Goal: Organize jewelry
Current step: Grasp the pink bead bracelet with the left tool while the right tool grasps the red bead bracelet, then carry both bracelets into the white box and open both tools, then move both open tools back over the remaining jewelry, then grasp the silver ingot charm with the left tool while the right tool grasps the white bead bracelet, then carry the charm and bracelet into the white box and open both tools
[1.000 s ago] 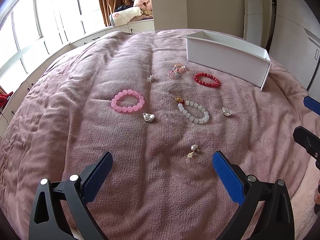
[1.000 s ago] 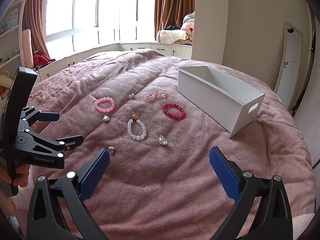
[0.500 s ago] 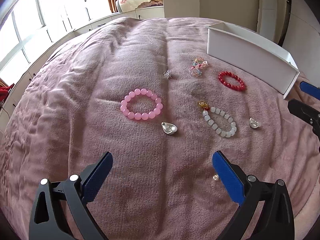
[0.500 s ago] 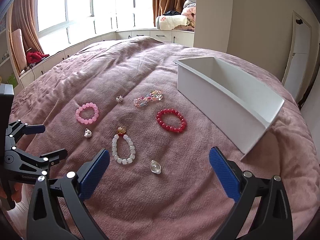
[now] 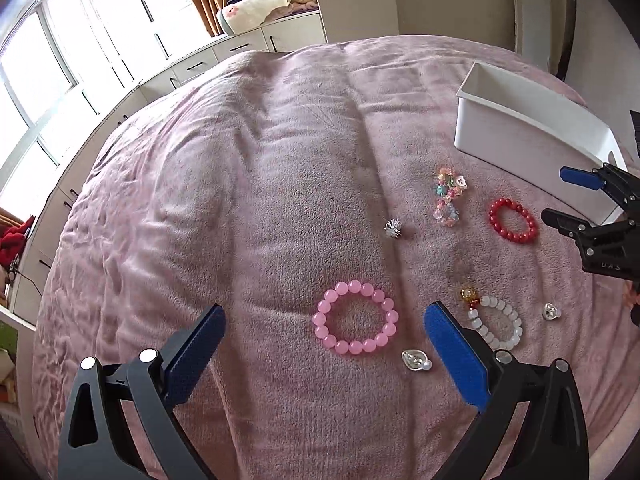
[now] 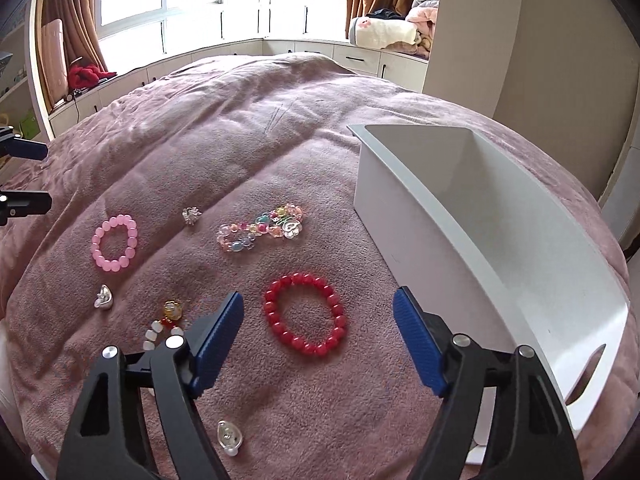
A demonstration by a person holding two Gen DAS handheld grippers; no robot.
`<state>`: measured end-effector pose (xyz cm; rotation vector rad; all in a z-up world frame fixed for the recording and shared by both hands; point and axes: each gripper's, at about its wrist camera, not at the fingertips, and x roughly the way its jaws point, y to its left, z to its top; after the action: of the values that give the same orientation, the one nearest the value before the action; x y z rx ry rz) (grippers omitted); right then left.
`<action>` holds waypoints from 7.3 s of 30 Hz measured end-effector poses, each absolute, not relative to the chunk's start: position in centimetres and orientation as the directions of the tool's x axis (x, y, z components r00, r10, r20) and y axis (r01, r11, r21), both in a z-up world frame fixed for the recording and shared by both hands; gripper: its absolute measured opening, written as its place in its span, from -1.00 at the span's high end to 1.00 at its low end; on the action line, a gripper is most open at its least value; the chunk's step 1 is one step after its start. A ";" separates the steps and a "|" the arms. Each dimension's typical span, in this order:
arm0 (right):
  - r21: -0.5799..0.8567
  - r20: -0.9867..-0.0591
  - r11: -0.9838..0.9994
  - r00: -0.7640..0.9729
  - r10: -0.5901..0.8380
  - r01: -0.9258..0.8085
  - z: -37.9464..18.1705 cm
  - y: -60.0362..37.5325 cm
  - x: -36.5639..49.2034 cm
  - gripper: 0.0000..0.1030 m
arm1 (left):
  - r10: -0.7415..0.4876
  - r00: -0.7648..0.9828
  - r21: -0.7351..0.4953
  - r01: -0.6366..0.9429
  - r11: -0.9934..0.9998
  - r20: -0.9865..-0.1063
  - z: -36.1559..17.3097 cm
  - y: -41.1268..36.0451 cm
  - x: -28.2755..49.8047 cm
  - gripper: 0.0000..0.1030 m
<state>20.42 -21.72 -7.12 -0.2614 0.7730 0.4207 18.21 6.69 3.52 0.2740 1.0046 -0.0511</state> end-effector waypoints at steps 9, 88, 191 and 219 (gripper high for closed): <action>-0.062 -0.763 0.883 0.592 0.258 -0.465 -11.5 -21.3 23.4 -0.29 | 0.137 0.445 0.222 0.146 0.964 -0.885 -3.9 8.9 20.3 -0.95; 0.169 -0.558 0.959 0.780 0.282 -0.226 1.3 -40.4 22.3 0.79 | -0.359 0.645 -0.306 0.198 0.931 -0.675 7.0 -19.8 33.2 0.68; 0.059 -0.754 0.761 0.470 0.458 -0.646 -9.2 -18.9 16.5 0.79 | -0.190 0.462 -0.035 0.324 0.945 -0.866 -4.8 3.1 16.9 0.44; 0.077 -0.474 0.933 0.810 0.344 -0.352 4.9 -37.5 19.5 0.79 | -0.309 0.671 0.022 0.437 0.899 -0.674 9.4 -12.6 26.0 0.44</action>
<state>19.47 -37.49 4.87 -0.0151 0.5040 0.3720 26.02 -12.55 9.37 0.1879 0.7213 -0.4231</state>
